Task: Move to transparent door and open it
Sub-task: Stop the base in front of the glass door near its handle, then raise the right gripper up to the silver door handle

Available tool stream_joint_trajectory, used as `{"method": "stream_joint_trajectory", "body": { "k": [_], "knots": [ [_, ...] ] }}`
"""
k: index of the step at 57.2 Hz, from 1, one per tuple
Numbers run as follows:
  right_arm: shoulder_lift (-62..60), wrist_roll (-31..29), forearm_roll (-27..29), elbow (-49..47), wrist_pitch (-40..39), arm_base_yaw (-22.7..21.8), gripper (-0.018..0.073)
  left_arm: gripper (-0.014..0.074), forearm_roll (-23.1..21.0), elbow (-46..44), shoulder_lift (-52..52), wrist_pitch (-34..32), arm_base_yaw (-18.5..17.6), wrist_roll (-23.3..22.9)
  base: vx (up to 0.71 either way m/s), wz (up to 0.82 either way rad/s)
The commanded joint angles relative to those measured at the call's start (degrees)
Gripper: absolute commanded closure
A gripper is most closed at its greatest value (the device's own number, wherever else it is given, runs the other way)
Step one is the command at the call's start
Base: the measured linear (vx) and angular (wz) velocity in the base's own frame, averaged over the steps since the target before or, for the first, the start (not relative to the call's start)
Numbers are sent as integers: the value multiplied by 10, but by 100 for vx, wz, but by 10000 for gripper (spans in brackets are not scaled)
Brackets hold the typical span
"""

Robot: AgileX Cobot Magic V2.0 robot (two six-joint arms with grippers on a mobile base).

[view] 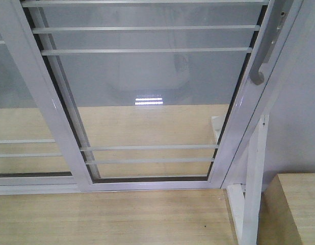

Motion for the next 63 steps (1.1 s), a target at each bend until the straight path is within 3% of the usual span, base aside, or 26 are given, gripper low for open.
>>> {"method": "stream_joint_trajectory", "body": {
  "k": [1,19,33,43,63],
  "knots": [
    [104,-17,-5,-91,-33,-3,561,599,-3,-71,92,-56,-3,-4,0,0],
    [497,-7,-5,-332,-71,-3,561,599,-2,-258,445,-165,-3,-4,0,0],
    [688,48,-5,-458,-110,-3,561,599,-2,-354,636,-264,-3,-4,0,0],
    [757,50,-5,-489,-138,-3,561,599,-2,-370,693,-308,-3,-4,0,0],
    [771,50,-5,-488,-203,-3,556,587,4,-370,702,-321,-3,-4,0,0]
  ]
}}
